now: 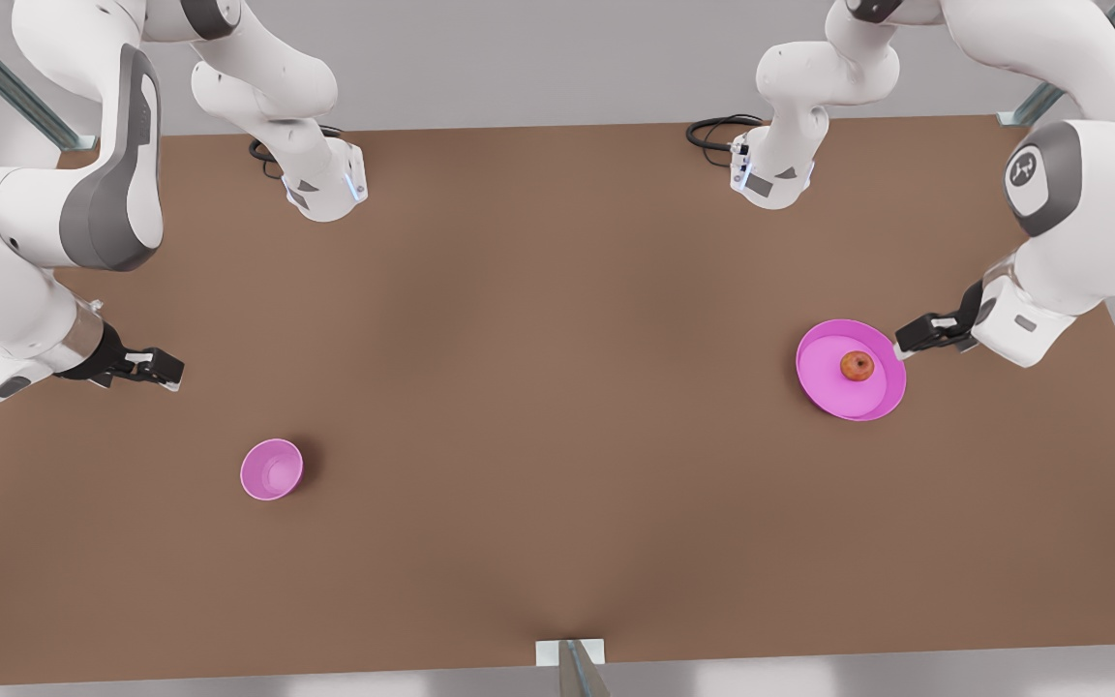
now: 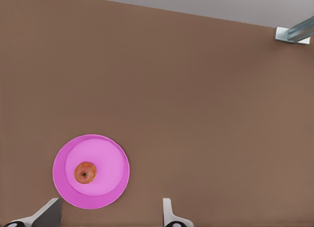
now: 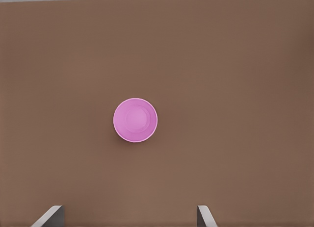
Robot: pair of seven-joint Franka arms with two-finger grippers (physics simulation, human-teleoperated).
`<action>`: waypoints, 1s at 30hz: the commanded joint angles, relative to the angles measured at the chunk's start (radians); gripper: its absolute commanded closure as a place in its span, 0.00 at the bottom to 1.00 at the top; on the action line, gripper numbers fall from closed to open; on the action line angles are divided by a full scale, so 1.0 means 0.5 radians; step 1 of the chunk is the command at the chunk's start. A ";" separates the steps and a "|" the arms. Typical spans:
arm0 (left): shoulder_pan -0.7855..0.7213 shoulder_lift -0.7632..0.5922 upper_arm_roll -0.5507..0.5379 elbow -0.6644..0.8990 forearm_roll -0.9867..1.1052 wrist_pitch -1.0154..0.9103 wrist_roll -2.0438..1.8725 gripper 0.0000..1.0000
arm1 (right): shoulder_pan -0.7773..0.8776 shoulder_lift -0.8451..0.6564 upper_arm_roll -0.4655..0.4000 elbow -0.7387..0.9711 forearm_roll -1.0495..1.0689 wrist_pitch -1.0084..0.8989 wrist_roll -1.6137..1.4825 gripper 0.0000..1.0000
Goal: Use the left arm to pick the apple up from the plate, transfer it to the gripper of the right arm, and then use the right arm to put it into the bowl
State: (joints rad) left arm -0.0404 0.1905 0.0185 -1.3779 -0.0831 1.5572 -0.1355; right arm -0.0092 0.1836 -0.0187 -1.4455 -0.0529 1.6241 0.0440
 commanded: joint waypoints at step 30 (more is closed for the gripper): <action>0.342 0.266 0.067 -1.806 0.047 1.721 0.593 0.00 | -0.012 0.022 -0.002 -0.002 0.004 0.004 0.007 0.00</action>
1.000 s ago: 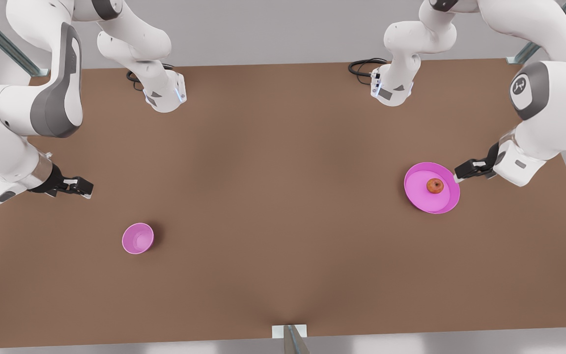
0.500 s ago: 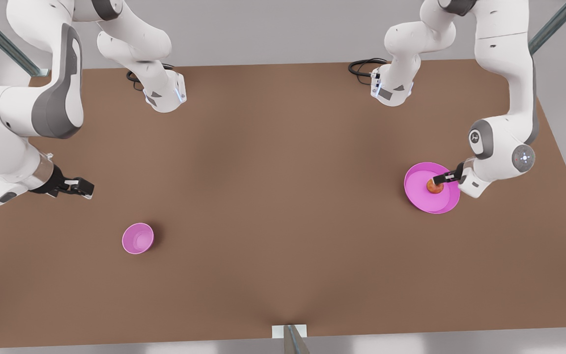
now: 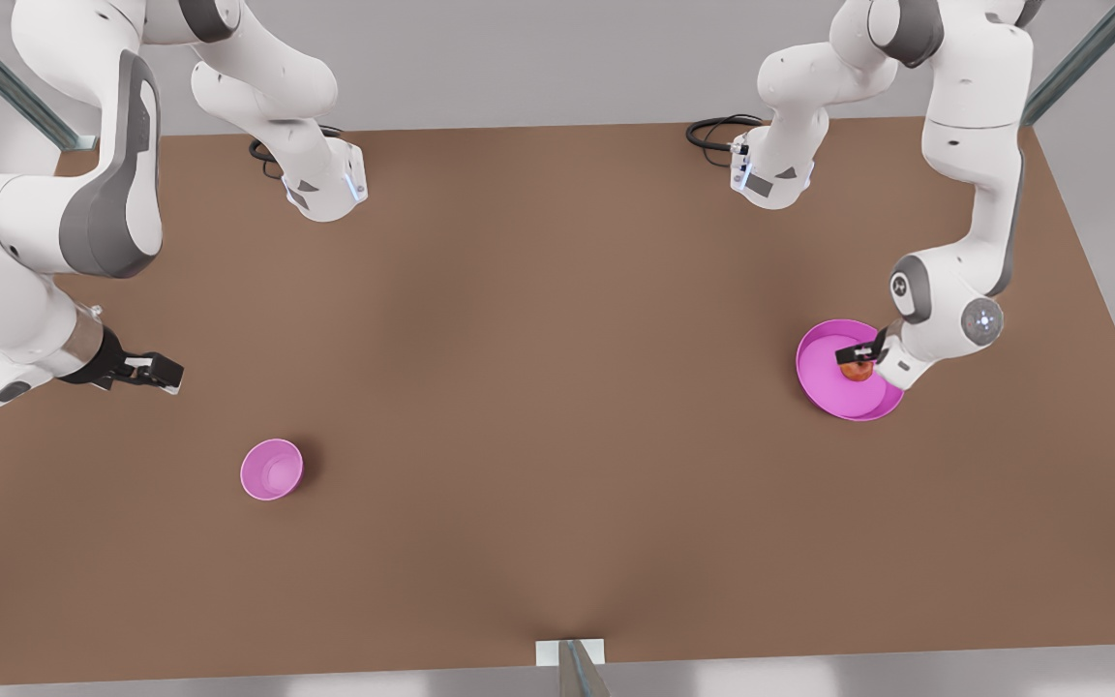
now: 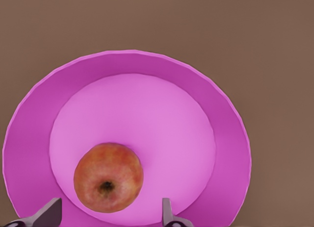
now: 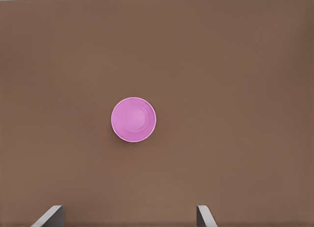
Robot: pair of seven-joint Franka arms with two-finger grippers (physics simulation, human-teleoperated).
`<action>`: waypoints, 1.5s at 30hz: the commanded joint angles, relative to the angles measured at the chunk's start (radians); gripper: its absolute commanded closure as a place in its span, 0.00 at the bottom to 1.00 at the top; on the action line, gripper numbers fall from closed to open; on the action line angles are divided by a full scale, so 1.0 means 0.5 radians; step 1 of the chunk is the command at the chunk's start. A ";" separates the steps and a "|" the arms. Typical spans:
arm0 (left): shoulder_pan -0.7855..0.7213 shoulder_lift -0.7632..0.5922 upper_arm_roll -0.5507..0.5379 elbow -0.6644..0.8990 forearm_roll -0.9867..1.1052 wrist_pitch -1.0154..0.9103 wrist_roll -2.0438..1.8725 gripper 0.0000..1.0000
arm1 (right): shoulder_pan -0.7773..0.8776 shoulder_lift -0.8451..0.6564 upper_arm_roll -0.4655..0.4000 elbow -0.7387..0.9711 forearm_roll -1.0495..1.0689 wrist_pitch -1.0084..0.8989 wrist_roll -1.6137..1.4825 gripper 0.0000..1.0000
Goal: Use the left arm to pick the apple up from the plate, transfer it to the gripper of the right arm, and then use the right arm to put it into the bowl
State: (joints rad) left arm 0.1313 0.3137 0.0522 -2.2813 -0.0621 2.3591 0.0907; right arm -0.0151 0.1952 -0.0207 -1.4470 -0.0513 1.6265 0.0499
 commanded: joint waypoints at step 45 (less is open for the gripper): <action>-0.535 0.093 -0.021 0.691 -0.038 -0.251 -0.283 0.28 | 0.003 0.008 -0.005 0.004 0.127 -0.001 -0.011 0.00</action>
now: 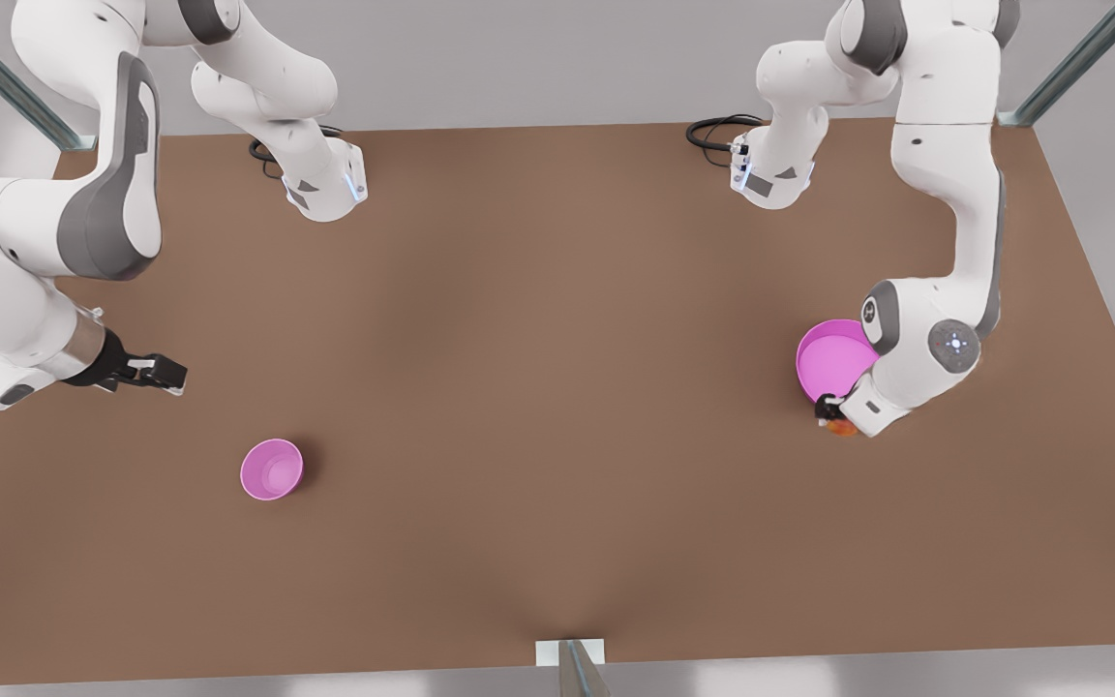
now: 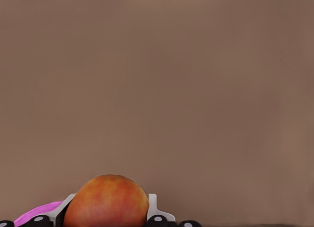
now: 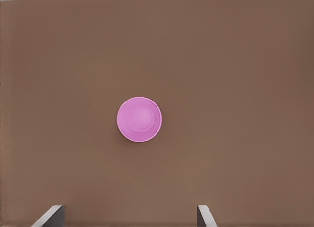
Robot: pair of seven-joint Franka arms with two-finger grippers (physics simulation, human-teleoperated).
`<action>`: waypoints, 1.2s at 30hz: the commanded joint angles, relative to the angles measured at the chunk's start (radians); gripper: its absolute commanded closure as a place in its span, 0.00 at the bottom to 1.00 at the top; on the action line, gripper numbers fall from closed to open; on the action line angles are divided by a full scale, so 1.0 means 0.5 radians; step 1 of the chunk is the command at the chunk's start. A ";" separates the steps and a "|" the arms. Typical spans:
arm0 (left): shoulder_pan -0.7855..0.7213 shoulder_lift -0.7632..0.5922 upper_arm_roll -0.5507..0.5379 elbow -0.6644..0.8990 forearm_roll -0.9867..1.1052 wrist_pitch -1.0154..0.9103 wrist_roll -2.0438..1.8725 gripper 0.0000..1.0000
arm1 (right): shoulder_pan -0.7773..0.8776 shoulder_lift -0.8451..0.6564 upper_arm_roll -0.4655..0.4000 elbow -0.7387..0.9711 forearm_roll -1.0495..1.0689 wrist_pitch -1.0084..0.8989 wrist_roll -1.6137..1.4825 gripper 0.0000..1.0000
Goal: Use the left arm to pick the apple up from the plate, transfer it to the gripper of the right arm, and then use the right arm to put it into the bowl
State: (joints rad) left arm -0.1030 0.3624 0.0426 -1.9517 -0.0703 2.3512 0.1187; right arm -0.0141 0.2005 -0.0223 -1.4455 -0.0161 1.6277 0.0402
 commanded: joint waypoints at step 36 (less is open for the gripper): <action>-0.429 1.177 -0.828 1.428 -2.783 -0.110 3.794 0.29 | 0.163 1.053 0.477 -0.481 3.398 0.620 -2.654 0.00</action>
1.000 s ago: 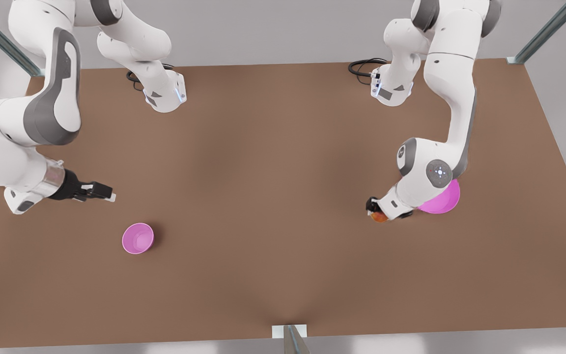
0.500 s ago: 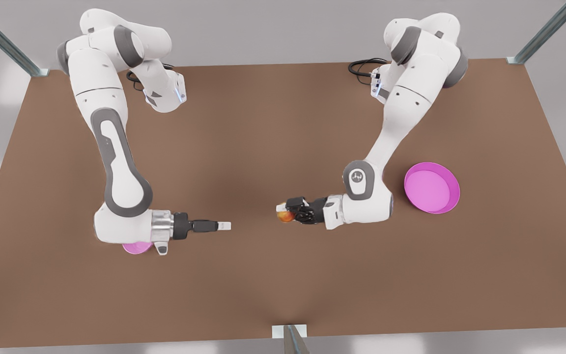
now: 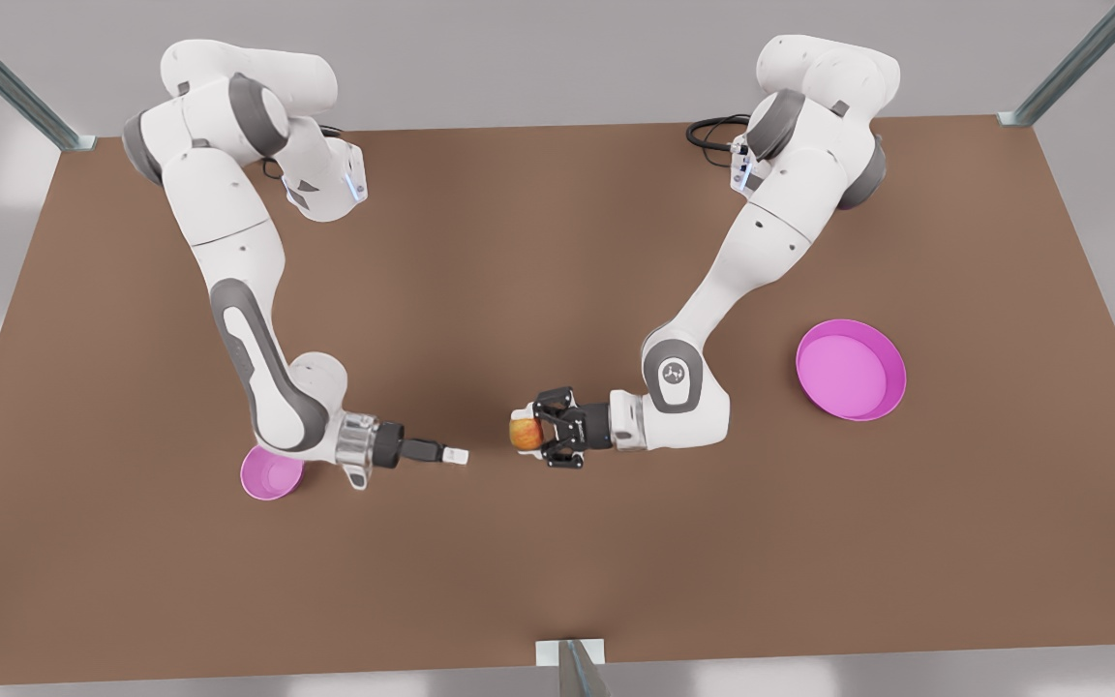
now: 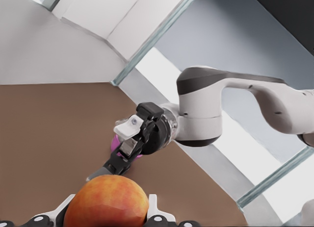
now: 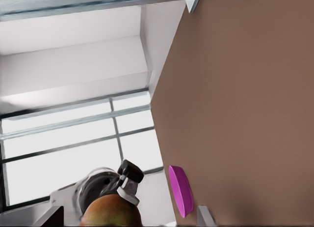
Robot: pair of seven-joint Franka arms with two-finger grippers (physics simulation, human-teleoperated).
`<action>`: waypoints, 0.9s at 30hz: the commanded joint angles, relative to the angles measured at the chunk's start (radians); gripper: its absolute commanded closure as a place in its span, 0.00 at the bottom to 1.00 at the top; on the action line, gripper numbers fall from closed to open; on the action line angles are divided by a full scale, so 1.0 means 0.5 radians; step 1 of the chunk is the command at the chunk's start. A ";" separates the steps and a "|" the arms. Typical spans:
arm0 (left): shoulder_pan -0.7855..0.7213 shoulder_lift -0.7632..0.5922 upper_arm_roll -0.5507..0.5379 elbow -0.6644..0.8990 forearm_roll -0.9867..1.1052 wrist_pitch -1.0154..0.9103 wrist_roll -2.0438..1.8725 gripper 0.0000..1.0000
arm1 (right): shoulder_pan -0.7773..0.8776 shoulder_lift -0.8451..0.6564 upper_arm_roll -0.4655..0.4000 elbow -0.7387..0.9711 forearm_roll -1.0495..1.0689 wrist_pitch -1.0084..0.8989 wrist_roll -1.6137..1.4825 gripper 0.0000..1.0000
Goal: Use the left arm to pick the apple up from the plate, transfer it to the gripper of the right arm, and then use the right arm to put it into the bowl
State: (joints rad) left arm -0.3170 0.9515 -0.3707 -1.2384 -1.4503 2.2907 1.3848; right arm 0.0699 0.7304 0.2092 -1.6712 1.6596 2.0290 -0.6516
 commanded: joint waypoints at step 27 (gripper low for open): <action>0.005 0.024 -0.013 0.001 -0.088 0.011 1.286 0.29 | 0.250 0.018 0.076 0.069 0.145 0.022 -1.228 0.00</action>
State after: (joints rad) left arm -0.3148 0.9641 -0.3769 -1.2381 -1.4937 2.2997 1.8851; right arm 0.1926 0.7405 0.2474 -1.6376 1.7240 2.0366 -1.1289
